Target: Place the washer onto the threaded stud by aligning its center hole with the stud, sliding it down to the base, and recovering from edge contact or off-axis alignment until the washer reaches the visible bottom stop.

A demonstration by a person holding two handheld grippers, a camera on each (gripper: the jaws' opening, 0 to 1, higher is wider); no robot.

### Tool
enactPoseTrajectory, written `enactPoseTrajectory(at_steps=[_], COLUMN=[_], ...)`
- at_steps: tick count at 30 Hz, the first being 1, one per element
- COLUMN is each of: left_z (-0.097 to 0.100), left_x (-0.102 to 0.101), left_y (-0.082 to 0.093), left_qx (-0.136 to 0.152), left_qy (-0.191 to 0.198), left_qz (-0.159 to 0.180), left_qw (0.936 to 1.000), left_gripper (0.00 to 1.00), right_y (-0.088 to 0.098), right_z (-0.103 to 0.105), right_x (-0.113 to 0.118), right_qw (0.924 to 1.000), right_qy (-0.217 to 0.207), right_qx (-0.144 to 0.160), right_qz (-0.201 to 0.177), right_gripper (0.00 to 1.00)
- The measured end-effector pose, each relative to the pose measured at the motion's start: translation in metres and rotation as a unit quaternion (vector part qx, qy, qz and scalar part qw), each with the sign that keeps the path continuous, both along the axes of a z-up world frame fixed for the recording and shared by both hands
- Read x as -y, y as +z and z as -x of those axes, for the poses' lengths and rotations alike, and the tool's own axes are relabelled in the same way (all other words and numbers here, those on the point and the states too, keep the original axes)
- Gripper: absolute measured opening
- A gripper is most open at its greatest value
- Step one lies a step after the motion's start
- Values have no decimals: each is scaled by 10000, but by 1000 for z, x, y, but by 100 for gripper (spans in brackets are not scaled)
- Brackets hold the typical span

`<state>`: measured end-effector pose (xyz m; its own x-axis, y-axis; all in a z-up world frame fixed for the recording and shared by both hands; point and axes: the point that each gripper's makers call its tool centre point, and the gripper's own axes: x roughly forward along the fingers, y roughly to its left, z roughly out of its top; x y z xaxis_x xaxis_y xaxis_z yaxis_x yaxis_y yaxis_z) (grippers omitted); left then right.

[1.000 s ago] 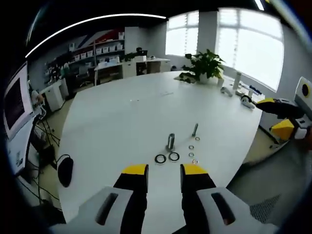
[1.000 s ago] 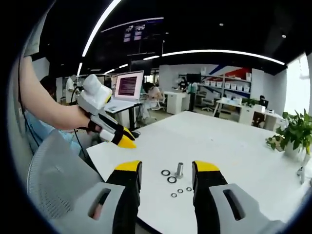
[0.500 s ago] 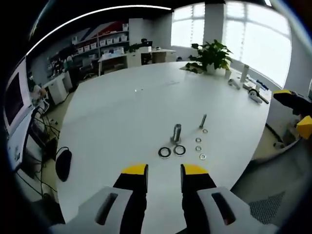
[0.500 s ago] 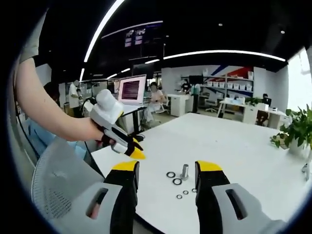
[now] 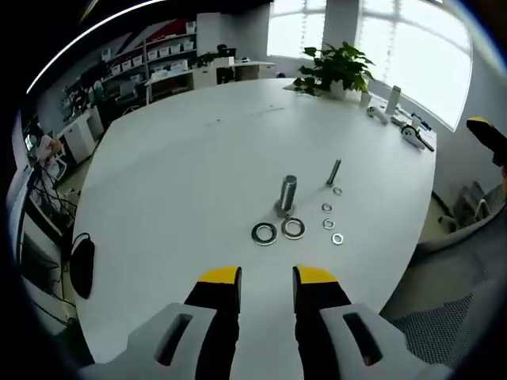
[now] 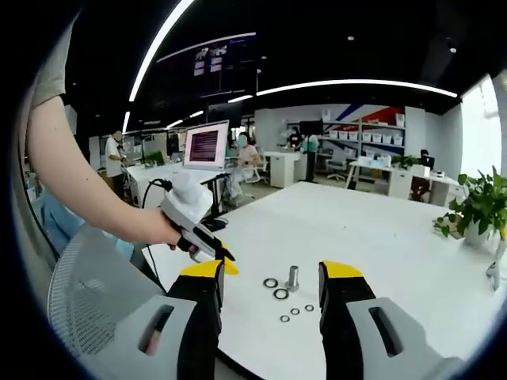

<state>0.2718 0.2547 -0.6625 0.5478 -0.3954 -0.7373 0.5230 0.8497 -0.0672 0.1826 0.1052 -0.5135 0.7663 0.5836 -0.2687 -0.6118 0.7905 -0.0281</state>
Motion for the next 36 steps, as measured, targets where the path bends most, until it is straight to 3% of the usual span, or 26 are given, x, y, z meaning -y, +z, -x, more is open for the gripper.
enactPoseTrajectory(at_steps=[8, 14, 21, 29, 36], left_z=[-11, -14, -20, -23, -26], left_x=[4, 16, 18, 16, 29], left_y=[-5, -28, -31, -38, -36], left_qx=[-112, -462, -574, -715, -775], left_qy=[-258, -399, -488, -901, -1272], left_qz=[-145, -168, -316, -737, -844], left_qw=[9995, 9980, 9967, 9906, 9852], left_gripper=[24, 23, 23, 23, 22], right_y=[-1, -1, -2, -3, -4], right_z=[-2, 5, 3, 4, 7], right_x=[2, -4, 0, -1, -6], right_qw=[10000, 9995, 9998, 9996, 9989], right_qy=[-17, 168, 108, 163, 286], right_qx=[-40, 131, 56, 52, 97], right_qz=[-1, 244, 178, 235, 357], right_gripper=[51, 52, 52, 51, 51])
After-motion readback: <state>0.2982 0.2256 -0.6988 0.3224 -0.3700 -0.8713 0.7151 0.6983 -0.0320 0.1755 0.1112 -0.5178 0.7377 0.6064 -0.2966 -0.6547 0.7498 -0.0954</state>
